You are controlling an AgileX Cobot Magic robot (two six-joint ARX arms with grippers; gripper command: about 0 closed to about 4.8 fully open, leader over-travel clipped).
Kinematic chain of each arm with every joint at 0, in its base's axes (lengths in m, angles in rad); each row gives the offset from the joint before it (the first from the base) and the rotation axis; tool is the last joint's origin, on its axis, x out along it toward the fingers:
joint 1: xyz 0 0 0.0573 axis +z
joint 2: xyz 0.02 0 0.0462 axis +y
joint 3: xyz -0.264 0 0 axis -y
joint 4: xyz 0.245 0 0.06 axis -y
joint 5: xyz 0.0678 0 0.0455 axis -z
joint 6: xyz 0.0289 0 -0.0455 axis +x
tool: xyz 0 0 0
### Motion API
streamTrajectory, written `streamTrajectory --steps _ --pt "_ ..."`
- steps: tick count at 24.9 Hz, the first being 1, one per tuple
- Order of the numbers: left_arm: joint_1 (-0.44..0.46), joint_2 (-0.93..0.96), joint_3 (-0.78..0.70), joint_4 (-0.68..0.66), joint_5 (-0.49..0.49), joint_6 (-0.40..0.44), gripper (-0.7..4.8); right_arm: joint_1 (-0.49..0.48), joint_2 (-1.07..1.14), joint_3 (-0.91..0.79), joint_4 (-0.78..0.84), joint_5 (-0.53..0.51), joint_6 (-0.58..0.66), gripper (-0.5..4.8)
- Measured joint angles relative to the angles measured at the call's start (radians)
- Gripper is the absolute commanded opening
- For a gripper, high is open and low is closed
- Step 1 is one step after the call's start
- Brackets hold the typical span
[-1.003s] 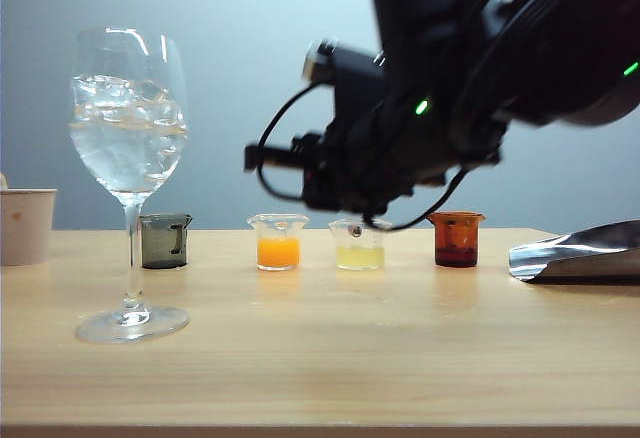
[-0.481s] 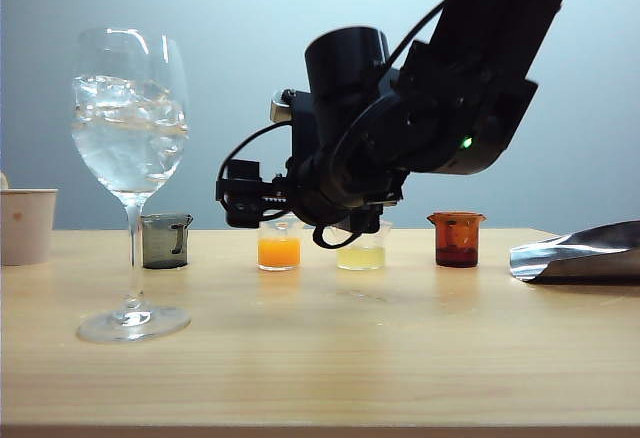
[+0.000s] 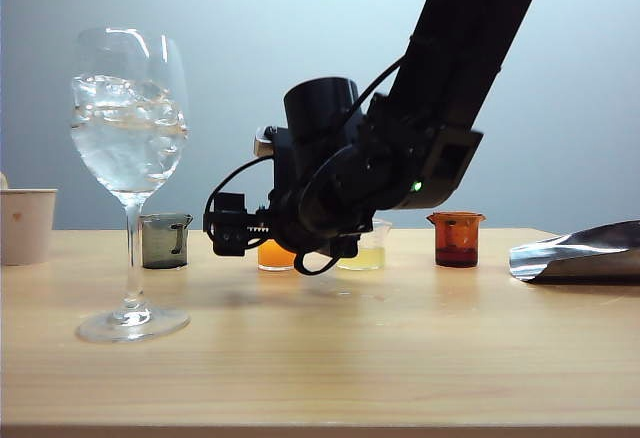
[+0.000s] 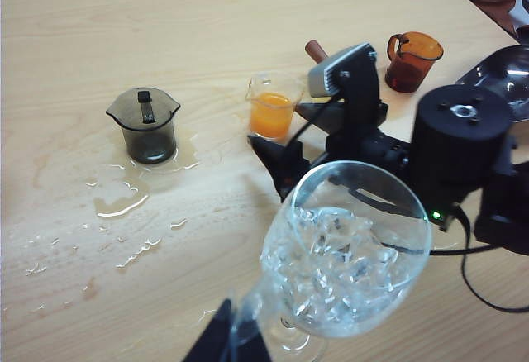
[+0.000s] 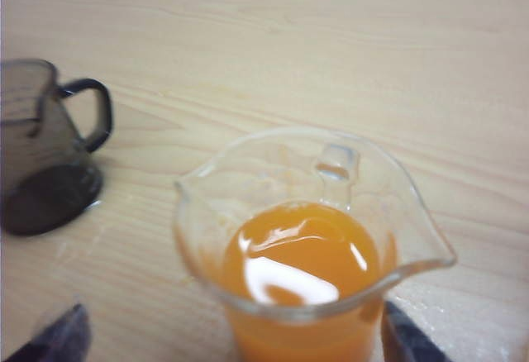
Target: Pick up the second measuring cup from the left, pour the orange juice inside into the goblet, and finally put the measuring cup back in its original place.
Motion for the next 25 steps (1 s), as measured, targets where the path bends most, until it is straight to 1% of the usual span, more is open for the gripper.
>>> streamTrajectory --steps 8,10,14,16,19,21,22,25 --pt "0.000 0.000 0.000 -0.018 0.000 0.000 -0.05 -0.008 0.070 0.121 -0.097 0.012 0.003 4.79" --pt "0.000 0.000 0.000 -0.018 0.000 0.000 -0.05 -0.008 0.079 0.141 -0.105 0.035 0.003 4.79" --pt "0.000 0.000 0.000 -0.020 0.000 0.000 -0.05 -0.009 0.093 0.166 -0.106 0.046 0.003 4.79" --pt "0.000 0.000 0.000 -0.024 0.000 0.000 -0.05 -0.013 0.093 0.168 -0.106 0.047 0.003 4.45" --pt "0.000 0.000 0.000 -0.030 0.000 0.010 -0.05 -0.019 0.102 0.170 -0.106 0.049 0.003 3.66" --pt "0.000 0.000 0.000 -0.031 0.000 0.012 -0.05 -0.023 0.104 0.169 -0.116 0.051 0.003 2.77" --pt "0.000 0.000 0.000 -0.031 0.000 0.012 -0.05 -0.024 0.104 0.169 -0.117 0.049 0.004 1.98" --pt "0.000 0.000 0.000 -0.034 0.000 0.012 -0.05 -0.025 0.104 0.169 -0.115 0.049 0.037 1.36"
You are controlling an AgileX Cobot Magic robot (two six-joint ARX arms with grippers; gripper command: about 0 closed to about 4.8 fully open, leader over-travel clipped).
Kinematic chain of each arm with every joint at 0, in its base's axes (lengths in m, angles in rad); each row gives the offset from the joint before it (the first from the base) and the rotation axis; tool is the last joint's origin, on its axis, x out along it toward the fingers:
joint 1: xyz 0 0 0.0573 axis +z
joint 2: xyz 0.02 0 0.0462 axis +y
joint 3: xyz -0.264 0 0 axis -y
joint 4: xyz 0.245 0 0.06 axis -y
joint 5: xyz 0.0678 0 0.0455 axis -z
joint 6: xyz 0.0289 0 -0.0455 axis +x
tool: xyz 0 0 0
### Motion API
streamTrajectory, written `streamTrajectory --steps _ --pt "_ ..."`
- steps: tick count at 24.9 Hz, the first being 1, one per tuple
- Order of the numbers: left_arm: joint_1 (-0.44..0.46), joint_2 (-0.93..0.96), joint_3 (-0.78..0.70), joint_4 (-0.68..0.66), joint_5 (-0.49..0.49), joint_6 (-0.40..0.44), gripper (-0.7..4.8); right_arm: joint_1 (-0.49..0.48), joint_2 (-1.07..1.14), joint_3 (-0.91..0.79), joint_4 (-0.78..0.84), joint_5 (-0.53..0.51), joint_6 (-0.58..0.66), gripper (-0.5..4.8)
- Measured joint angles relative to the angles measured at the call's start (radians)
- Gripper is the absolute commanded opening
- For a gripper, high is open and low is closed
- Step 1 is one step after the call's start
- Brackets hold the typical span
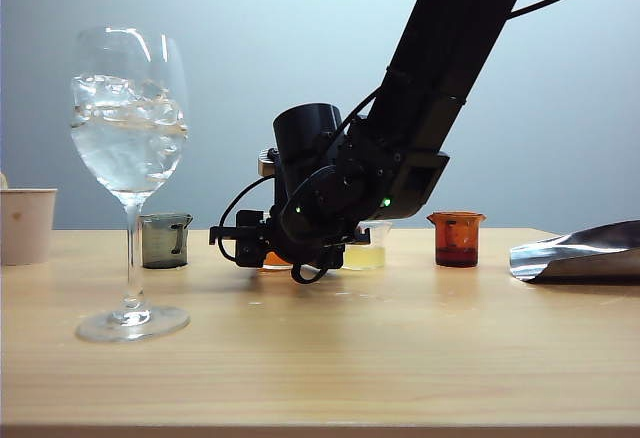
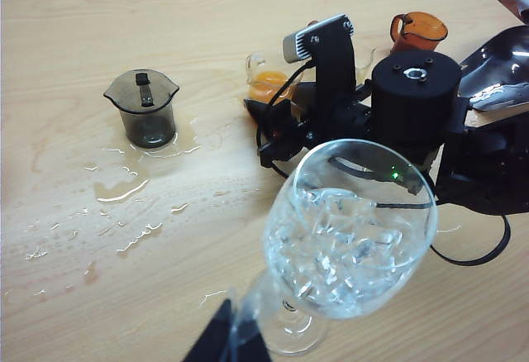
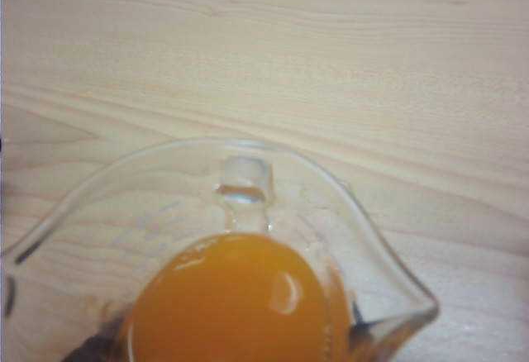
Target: Pick up the second measuring cup from the left, pour the orange juice inside into the goblet, and finally put the measuring cup back in its original place.
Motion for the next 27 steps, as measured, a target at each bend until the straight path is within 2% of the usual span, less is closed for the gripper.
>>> streamTrajectory --steps 12,16,20,23,27 --pt "0.000 0.000 0.000 -0.004 0.000 0.000 -0.05 0.001 -0.087 -0.001 -0.063 -0.019 0.001 1.34" --pt "0.000 0.000 0.001 -0.019 0.000 0.000 -0.05 -0.001 -0.185 -0.001 -0.085 -0.108 -0.050 1.35" --pt "-0.001 -0.016 0.014 -0.071 0.000 0.000 -0.05 0.003 -0.262 -0.001 -0.171 -0.128 -0.071 1.34" --pt "-0.048 -0.067 0.034 -0.105 -0.006 -0.002 -0.05 0.003 -0.360 -0.001 -0.296 -0.150 -0.105 1.35" --pt "-0.123 -0.108 0.035 -0.130 -0.049 -0.082 -0.05 0.001 -0.465 -0.001 -0.389 -0.232 -0.127 1.35"
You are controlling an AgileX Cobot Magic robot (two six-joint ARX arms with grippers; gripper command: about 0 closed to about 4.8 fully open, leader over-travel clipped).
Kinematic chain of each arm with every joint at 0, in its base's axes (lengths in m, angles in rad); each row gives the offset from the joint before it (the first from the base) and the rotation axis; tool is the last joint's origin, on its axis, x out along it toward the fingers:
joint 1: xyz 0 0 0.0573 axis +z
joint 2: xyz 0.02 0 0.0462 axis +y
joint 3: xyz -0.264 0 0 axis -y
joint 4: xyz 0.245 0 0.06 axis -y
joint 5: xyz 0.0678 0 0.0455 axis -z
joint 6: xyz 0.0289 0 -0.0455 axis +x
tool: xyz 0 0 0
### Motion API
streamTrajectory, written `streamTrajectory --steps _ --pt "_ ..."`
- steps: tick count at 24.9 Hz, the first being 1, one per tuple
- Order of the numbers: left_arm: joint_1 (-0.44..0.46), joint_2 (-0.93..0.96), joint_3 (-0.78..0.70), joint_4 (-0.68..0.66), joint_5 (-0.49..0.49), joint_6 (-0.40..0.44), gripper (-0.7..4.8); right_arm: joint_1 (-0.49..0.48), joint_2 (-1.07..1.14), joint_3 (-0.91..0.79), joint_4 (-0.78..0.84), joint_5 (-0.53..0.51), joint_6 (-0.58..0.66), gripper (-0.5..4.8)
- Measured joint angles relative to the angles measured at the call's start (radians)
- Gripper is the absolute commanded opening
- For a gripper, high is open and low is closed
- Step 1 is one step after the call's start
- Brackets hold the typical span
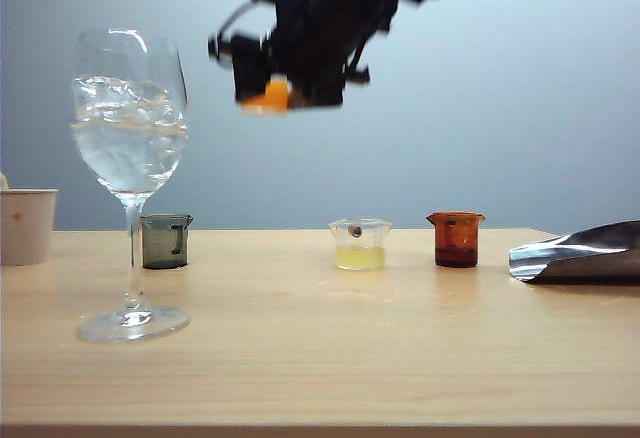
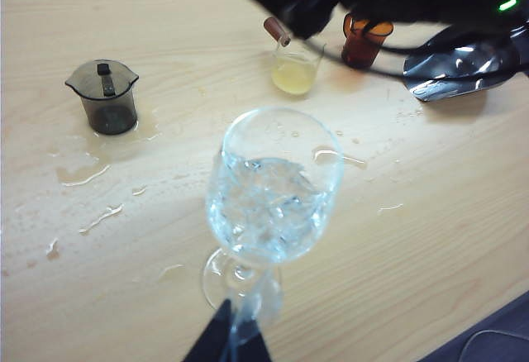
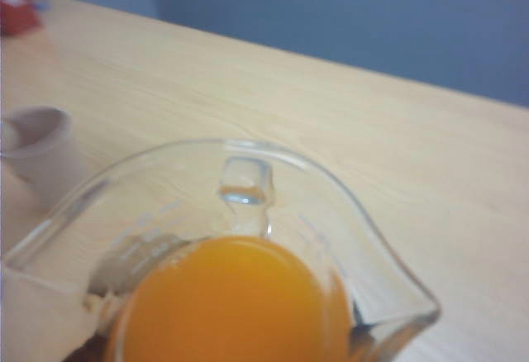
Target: Pick up the second measuring cup from the left, pour the orange juice inside into the goblet, and finally put the measuring cup back in its original place.
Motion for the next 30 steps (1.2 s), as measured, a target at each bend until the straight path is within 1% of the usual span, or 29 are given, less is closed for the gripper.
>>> streamTrajectory --steps 1,5,7,10,11,12,17,19,21,25,30 --pt "-0.040 -0.006 0.001 -0.008 -0.035 -0.021 -0.05 0.003 -0.035 0.001 -0.009 -0.031 -0.014 1.35" --pt "-0.156 -0.008 0.001 -0.020 -0.103 -0.039 -0.05 0.015 -0.094 -0.002 -0.077 -0.089 -0.048 1.35" --pt "-0.219 -0.008 0.001 -0.020 -0.165 -0.066 -0.05 0.026 -0.126 -0.032 -0.090 -0.096 -0.059 1.35" --pt "-0.294 -0.009 0.001 -0.022 -0.257 -0.080 -0.05 0.039 -0.173 -0.096 -0.105 -0.100 -0.066 1.35" --pt "-0.345 -0.009 0.001 -0.023 -0.298 -0.081 -0.05 0.048 -0.212 -0.156 -0.107 -0.100 -0.066 1.35" --pt "-0.364 -0.009 0.001 -0.023 -0.305 -0.084 -0.05 0.061 -0.235 -0.185 -0.115 -0.095 -0.072 1.35" --pt "-0.363 -0.009 0.001 -0.035 -0.317 -0.109 -0.05 0.098 -0.280 -0.201 -0.125 -0.083 -0.112 1.35" --pt "-0.363 -0.008 0.001 -0.041 -0.330 -0.119 -0.05 0.135 -0.284 -0.198 -0.122 -0.061 -0.145 1.35" --pt "-0.363 -0.008 0.001 -0.049 -0.343 -0.118 -0.05 0.172 -0.283 -0.200 -0.141 -0.040 -0.205 1.35" --pt "-0.363 -0.008 0.001 -0.069 -0.343 -0.118 -0.05 0.190 -0.283 -0.200 -0.144 0.008 -0.278 1.35" --pt "-0.363 -0.007 0.001 -0.116 -0.329 -0.118 -0.05 0.190 -0.283 -0.200 -0.145 0.011 -0.373 1.35"
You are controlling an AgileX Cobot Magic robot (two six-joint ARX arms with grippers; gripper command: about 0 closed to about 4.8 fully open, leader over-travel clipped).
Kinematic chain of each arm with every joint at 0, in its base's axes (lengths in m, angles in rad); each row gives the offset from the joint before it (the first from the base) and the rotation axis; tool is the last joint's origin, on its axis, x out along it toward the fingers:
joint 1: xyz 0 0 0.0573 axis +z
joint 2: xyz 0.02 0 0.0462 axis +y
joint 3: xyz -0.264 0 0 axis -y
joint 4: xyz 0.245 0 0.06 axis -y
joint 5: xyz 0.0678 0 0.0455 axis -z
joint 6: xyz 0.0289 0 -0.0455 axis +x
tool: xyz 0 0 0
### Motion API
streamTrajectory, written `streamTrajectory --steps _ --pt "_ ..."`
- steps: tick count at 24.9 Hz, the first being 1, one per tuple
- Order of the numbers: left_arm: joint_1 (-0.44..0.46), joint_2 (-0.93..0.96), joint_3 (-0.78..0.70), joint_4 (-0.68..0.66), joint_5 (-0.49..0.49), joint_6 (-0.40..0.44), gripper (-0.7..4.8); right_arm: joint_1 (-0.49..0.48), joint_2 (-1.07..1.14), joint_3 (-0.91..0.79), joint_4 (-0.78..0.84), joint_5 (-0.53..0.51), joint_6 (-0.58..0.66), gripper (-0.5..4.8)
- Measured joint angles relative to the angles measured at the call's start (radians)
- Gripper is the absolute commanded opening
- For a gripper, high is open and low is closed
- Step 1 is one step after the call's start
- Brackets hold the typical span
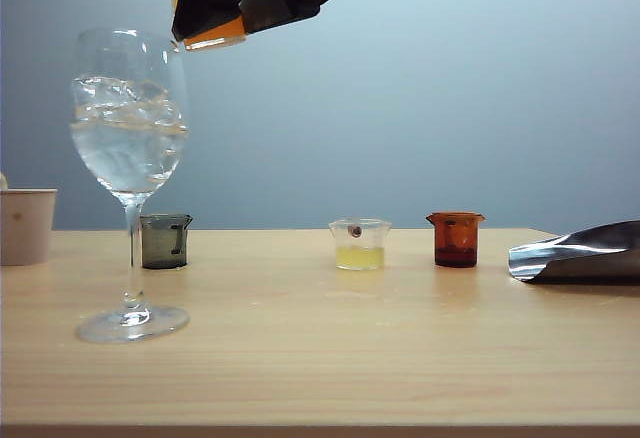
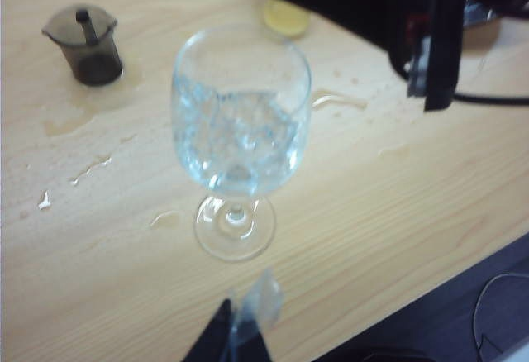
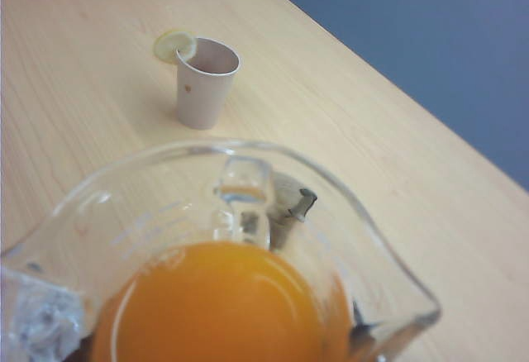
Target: Pick up the second measuring cup from the left, pour the orange juice inside into the goblet, and finally put the measuring cup back in its original place.
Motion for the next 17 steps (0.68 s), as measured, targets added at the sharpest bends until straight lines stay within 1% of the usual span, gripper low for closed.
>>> streamTrajectory --steps 4,6,17 --pt "0.000 0.000 0.000 -0.005 0.000 0.000 -0.05 0.000 0.000 0.000 -0.011 0.000 -0.076 1.35" --pt "0.000 0.001 0.000 -0.005 0.000 0.000 -0.05 0.000 0.000 0.000 -0.014 0.000 -0.140 1.35" --pt "0.000 0.001 0.000 -0.005 0.000 0.000 -0.05 0.000 0.000 0.000 0.002 0.001 -0.337 1.35"
